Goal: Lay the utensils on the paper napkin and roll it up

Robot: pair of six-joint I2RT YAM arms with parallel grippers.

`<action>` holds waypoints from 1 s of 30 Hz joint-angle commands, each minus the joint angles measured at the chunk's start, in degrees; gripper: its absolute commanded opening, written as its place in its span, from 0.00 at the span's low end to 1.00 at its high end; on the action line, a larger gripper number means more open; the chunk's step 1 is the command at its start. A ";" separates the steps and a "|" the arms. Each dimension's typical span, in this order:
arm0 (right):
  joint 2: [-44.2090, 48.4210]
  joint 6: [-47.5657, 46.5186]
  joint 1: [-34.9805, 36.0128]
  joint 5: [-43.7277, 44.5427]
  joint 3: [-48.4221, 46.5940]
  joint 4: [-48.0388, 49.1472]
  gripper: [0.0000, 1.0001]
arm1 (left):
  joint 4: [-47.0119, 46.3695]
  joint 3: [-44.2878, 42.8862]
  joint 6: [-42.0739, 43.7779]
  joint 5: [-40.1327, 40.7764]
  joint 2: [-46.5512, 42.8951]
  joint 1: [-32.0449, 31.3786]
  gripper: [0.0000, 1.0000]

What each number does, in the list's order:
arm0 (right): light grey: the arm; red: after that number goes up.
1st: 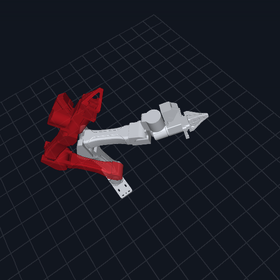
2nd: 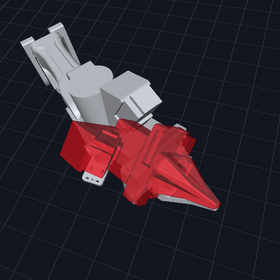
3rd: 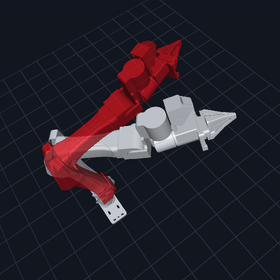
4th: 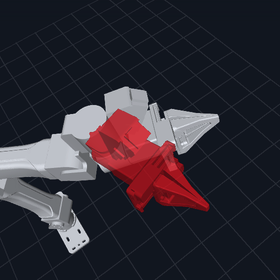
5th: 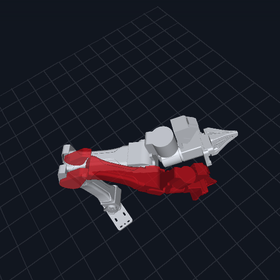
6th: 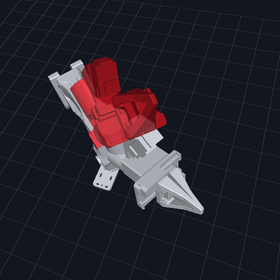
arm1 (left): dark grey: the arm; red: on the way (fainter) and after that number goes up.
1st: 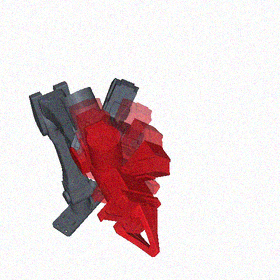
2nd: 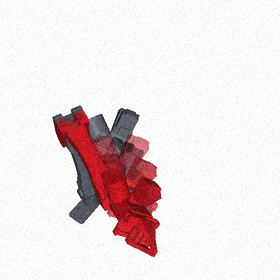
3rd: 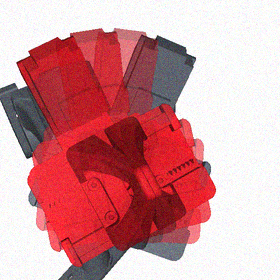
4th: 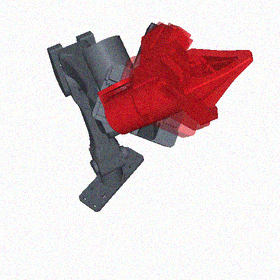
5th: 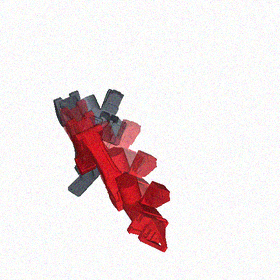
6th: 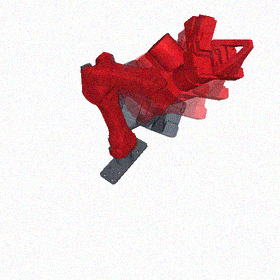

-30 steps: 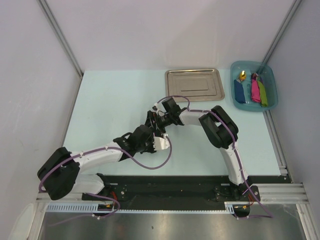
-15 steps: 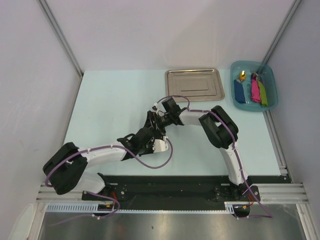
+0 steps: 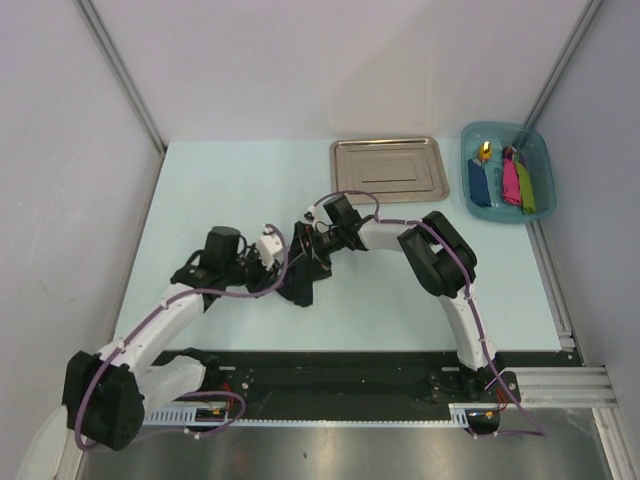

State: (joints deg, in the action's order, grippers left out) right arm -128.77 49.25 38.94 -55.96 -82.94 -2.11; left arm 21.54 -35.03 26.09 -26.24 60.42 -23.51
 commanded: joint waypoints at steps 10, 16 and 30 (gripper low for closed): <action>-2.63 -3.38 0.17 8.94 1.64 -1.41 1.00 | -20.73 5.47 -43.91 -30.73 6.56 16.12 0.42; -2.71 -3.02 0.17 8.86 1.64 -1.58 1.00 | -22.34 6.12 -49.65 -21.85 9.27 17.18 0.50; -3.07 -2.50 0.26 8.68 1.73 -1.41 1.00 | -5.73 0.75 5.96 -5.63 -10.49 -7.73 0.30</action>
State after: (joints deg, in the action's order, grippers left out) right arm -128.77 49.91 38.94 -55.94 -82.87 -1.87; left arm 9.58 -31.73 4.91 -42.83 55.64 -19.62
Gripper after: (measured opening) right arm 0.992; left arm 0.324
